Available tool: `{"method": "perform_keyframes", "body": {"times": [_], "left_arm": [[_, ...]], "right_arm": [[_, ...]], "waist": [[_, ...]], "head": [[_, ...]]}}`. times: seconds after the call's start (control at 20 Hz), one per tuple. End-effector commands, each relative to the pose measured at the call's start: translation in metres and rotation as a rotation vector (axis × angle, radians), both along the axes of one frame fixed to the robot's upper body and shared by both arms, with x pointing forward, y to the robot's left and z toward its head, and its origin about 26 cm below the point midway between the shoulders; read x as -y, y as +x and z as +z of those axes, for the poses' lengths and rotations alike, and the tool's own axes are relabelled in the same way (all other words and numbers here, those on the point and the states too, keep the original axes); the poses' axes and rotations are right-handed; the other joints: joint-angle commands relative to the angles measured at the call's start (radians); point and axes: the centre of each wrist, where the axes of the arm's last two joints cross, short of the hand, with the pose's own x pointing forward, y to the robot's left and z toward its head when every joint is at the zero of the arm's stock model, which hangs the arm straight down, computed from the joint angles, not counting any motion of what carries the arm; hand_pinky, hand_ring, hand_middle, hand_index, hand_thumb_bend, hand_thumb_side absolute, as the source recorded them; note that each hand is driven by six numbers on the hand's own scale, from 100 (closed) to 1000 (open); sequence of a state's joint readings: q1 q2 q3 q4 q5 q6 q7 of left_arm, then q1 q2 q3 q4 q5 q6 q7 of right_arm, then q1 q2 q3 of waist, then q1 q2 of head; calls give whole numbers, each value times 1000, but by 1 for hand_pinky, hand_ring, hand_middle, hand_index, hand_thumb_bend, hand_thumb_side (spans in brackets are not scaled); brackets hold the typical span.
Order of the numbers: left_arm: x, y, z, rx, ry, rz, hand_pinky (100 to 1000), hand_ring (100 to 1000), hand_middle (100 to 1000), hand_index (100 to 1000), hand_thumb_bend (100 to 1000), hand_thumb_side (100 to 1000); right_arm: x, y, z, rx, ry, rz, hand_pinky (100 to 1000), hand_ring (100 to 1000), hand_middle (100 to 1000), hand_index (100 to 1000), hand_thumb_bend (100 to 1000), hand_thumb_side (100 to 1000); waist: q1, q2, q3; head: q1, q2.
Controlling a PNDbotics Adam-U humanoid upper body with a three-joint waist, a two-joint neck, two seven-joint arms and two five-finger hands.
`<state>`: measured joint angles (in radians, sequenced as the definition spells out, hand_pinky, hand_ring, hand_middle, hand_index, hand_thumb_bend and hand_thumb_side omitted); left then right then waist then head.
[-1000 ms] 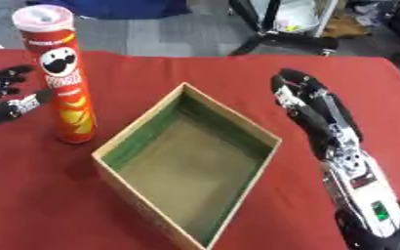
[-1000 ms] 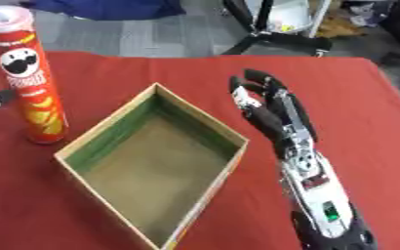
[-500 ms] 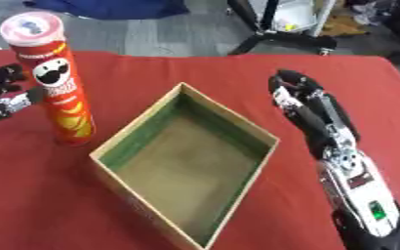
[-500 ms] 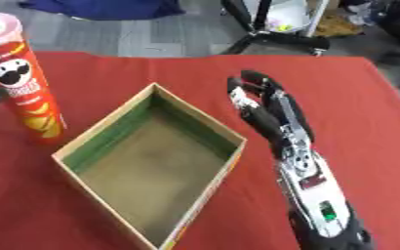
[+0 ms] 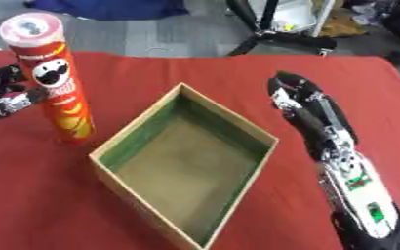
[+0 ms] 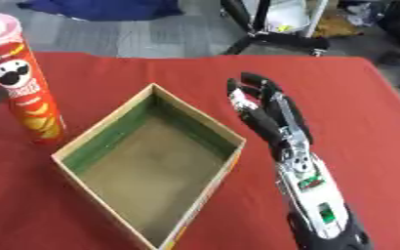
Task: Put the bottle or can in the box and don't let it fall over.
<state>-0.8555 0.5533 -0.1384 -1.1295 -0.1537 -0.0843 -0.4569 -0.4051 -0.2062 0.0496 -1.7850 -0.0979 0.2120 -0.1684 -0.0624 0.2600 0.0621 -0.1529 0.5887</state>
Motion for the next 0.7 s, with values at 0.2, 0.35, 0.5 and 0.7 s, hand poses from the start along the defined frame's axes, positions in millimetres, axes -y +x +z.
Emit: {"method": "perform_keyframes", "body": {"times": [0.2, 0.35, 0.5, 0.7], "left_arm": [[3, 0, 17, 37, 14, -29, 981, 1000, 984, 978, 560, 738], [5, 1, 17, 37, 13, -28, 981, 1000, 983, 977, 560, 738], [8, 3, 16, 37, 12, -20, 979, 1000, 981, 975, 563, 737], [11, 5, 16, 41, 3, -20, 977, 1000, 980, 973, 568, 741]], "right_arm": [[1, 0, 6, 18, 5, -1, 810, 913, 853, 824, 238, 444], [1, 0, 6, 18, 6, 0, 810, 913, 853, 823, 236, 445], [1, 0, 6, 17, 7, 2, 810, 913, 853, 823, 233, 446], [0, 0, 6, 15, 8, 3, 811, 912, 852, 823, 230, 448]], "waist": [[7, -26, -3], [7, -25, -4], [6, -25, -6], [5, -24, -8]], "head": [[-3, -5], [-2, -6], [-1, -8], [0, -10]]}}
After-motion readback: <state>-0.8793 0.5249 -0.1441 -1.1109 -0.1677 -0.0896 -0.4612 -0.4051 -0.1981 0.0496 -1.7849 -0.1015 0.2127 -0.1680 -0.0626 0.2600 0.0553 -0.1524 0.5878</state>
